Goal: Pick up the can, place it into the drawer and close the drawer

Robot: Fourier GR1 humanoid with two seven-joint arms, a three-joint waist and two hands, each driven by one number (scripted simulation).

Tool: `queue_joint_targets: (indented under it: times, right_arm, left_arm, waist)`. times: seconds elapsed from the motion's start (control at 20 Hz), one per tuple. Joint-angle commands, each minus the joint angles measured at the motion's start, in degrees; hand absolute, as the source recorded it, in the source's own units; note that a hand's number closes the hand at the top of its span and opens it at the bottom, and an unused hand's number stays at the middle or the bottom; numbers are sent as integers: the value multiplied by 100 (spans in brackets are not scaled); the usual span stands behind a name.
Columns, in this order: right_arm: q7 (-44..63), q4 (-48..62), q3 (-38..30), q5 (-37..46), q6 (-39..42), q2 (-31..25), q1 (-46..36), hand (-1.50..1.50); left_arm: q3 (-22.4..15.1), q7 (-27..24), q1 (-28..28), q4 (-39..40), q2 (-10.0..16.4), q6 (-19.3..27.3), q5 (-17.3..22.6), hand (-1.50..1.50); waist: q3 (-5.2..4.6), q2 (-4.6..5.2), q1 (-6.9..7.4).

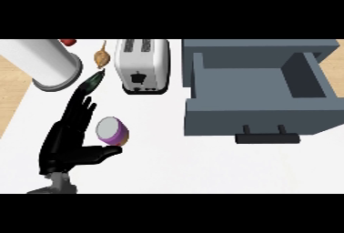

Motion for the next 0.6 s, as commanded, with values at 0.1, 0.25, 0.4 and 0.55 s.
queue_joint_targets:
  times: [0.1,0.25,0.4,0.55]
  right_arm:
    - [42,-164,-247,-194,337,154,230,-150]
    - [196,-183,-117,89,150,255,-63,-150]
    - [80,134,-231,2,328,127,-208,-150]
    - [72,-154,-386,-42,479,357,66,-150]
  left_arm:
    - [279,-631,-252,1023,27,57,-61,-150]
    - [396,-979,-25,1082,160,-106,-14,-150]
    - [642,-1204,-499,1788,250,15,-40,-150]
    - [341,-1534,303,1424,81,-112,-154,-150]
  waist:
    - [-1,0,-8]
    - [-1,0,17]
    - [-1,4,5]
    - [0,-4,18]
